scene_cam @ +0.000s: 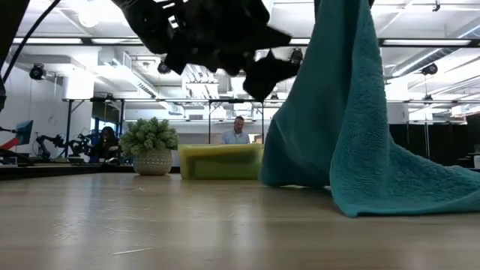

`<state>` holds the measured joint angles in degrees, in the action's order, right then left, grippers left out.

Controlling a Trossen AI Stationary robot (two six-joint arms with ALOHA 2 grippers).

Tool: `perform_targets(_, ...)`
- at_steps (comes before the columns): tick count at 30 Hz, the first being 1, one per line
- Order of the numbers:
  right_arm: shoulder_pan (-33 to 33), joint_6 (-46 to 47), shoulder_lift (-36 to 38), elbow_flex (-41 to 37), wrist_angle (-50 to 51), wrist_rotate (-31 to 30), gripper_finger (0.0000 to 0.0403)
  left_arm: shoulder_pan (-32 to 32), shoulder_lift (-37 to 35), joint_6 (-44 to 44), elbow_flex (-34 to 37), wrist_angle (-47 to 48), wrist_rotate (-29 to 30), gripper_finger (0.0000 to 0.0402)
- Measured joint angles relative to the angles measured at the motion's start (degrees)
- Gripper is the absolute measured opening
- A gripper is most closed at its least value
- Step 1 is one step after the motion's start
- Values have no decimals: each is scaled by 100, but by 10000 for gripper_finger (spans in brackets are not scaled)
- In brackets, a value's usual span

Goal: Fold microfiber towels
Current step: Fold the light blue towel

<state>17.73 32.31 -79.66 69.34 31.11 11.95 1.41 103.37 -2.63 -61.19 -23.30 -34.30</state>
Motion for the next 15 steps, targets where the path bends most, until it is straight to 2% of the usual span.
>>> perform_targets(3, 1, -34, 33, 13, 20, -31, 8, -13, 55, 0, 2, 497, -257, 253)
perform_targets(7, 5, 42, 137, 87, 25, -20, 8, -6, 87, 2, 4, 690, -253, 253)
perform_targets(11, 170, 206, 144, 207, 17, 129, 8, 9, -29, 5, -4, 610, 516, 253)
perform_targets(15, 424, 424, 67, 275, 223, 179, 8, 15, -131, 6, -31, -23, 699, 253)
